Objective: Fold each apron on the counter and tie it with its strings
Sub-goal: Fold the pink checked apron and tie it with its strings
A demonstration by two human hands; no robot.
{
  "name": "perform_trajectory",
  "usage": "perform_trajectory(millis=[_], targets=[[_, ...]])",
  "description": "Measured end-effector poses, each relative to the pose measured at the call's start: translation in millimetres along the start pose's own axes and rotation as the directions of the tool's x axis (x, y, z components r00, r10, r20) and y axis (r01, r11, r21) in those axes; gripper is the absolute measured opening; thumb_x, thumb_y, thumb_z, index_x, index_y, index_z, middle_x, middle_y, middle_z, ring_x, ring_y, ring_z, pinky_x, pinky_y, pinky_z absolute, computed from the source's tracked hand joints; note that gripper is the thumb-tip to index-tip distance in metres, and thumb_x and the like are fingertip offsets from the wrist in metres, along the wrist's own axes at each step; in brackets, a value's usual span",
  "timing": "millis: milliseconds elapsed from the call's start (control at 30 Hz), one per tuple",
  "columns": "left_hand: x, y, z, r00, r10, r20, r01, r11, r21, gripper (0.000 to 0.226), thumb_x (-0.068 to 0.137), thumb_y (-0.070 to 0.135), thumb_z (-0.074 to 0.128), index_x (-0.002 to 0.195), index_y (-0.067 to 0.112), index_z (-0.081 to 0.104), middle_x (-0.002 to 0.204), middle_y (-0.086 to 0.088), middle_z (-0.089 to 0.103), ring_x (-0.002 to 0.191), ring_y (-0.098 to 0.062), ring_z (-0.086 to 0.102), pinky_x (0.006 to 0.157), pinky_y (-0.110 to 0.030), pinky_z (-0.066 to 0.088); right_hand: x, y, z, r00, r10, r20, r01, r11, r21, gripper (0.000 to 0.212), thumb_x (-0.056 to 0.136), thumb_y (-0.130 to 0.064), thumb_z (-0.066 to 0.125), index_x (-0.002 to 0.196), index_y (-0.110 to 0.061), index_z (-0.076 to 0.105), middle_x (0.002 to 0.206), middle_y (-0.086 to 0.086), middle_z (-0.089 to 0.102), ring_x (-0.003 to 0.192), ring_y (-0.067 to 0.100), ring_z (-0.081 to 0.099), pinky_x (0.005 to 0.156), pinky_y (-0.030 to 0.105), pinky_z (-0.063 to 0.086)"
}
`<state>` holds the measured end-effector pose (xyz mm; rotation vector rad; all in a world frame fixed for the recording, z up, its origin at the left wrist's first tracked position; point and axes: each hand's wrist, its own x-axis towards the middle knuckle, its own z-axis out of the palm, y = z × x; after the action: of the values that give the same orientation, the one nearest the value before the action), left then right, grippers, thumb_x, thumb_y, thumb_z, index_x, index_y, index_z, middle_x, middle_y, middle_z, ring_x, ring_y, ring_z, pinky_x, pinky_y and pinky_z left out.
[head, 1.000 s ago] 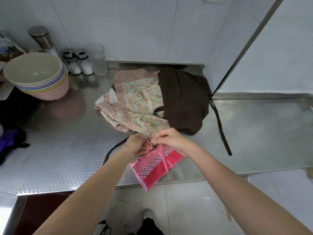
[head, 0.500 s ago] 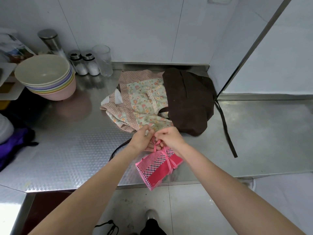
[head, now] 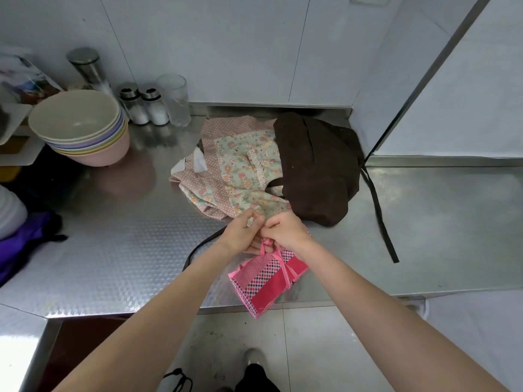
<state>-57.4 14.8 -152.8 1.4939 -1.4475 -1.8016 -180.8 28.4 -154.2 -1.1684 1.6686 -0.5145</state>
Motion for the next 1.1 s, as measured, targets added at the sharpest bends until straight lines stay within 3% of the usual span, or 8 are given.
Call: perform_trajectory(millis=[133, 233, 433, 533, 700, 933, 1033, 1100], targets=[[-5, -10, -11, 0.992, -0.080, 0.097, 0.103, 0.962, -0.255, 0.019, 0.092, 0.015, 0.055, 0.106, 0.005, 0.047, 0.072, -0.009, 0.069, 0.060, -0.010, 0.069, 0.060, -0.020, 0.057, 1, 4, -6, 0.998, 0.056, 0.041, -0.068, 0.917, 0.393, 0.013, 0.086, -0.003, 0.061, 0.074, -0.001, 0.065, 0.063, 0.012, 0.058, 0.048, 0.014, 0.051, 0.045, 0.020, 0.039], [-4, -17, -18, 0.975, -0.107, 0.197, 0.149, 0.965, -0.214, 0.006, 0.090, 0.003, 0.055, 0.094, 0.005, 0.060, 0.071, -0.005, 0.072, 0.066, -0.008, 0.070, 0.065, -0.017, 0.057, -1, 4, -13, 0.980, 0.059, 0.189, -0.149, 0.849, 0.507, 0.009, 0.089, -0.004, 0.059, 0.087, 0.001, 0.067, 0.069, 0.009, 0.062, 0.061, 0.015, 0.057, 0.054, 0.019, 0.045], [3, -13, -15, 0.968, -0.191, 0.161, 0.219, 0.959, -0.178, 0.010, 0.091, 0.006, 0.055, 0.091, 0.008, 0.064, 0.067, -0.003, 0.071, 0.061, -0.007, 0.068, 0.063, -0.016, 0.056, 5, -6, -22, 0.990, -0.009, 0.140, 0.008, 1.000, 0.005, 0.013, 0.081, 0.003, 0.067, 0.093, 0.005, 0.071, 0.083, 0.016, 0.069, 0.068, 0.018, 0.061, 0.067, 0.022, 0.052], [2, -7, -11, 0.955, -0.237, 0.180, 0.279, 0.924, -0.263, 0.014, 0.092, 0.013, 0.054, 0.086, 0.006, 0.064, 0.064, -0.004, 0.069, 0.058, -0.008, 0.066, 0.060, -0.016, 0.055, 7, -15, -19, 0.987, -0.161, 0.026, 0.158, 0.905, -0.396, 0.012, 0.079, 0.000, 0.069, 0.090, -0.002, 0.072, 0.089, 0.013, 0.072, 0.081, 0.022, 0.068, 0.081, 0.030, 0.054], [8, -3, -8, 0.935, -0.328, 0.136, 0.355, 0.862, -0.362, 0.030, 0.096, 0.025, 0.049, 0.074, 0.007, 0.059, 0.054, -0.003, 0.065, 0.048, -0.009, 0.063, 0.053, -0.018, 0.053, -2, -24, -7, 0.919, -0.391, 0.050, 0.338, 0.716, -0.611, 0.005, 0.084, -0.009, 0.062, 0.086, -0.008, 0.066, 0.088, 0.006, 0.069, 0.086, 0.017, 0.063, 0.079, 0.028, 0.047], [13, 0, -10, 0.930, -0.334, 0.155, 0.368, 0.857, -0.361, 0.017, 0.093, 0.013, 0.053, 0.082, 0.004, 0.063, 0.061, -0.006, 0.065, 0.051, -0.011, 0.063, 0.053, -0.019, 0.055, -1, -15, -14, 0.856, -0.499, 0.139, 0.463, 0.616, -0.637, 0.005, 0.083, -0.014, 0.065, 0.084, -0.010, 0.068, 0.097, -0.003, 0.057, 0.099, 0.010, 0.049, 0.080, 0.020, 0.033], [16, 0, -5, 0.942, -0.333, 0.051, 0.335, 0.911, -0.240, 0.028, 0.096, 0.010, 0.046, 0.072, 0.004, 0.060, 0.049, -0.005, 0.060, 0.041, -0.009, 0.058, 0.044, -0.017, 0.050, -2, -13, -11, 0.850, -0.508, 0.143, 0.504, 0.704, -0.500, 0.006, 0.076, -0.013, 0.074, 0.075, -0.007, 0.070, 0.089, -0.002, 0.054, 0.095, 0.007, 0.047, 0.094, 0.024, 0.030], [18, -2, -4, 0.951, -0.309, -0.024, 0.302, 0.940, -0.160, 0.032, 0.096, 0.003, 0.041, 0.068, 0.004, 0.057, 0.047, -0.005, 0.053, 0.034, -0.009, 0.048, 0.037, -0.014, 0.042, -8, -12, -11, 0.862, -0.491, 0.130, 0.504, 0.796, -0.336, 0.008, 0.071, -0.009, 0.078, 0.072, -0.005, 0.070, 0.078, -0.006, 0.055, 0.078, 0.003, 0.050, 0.083, 0.021, 0.039]])
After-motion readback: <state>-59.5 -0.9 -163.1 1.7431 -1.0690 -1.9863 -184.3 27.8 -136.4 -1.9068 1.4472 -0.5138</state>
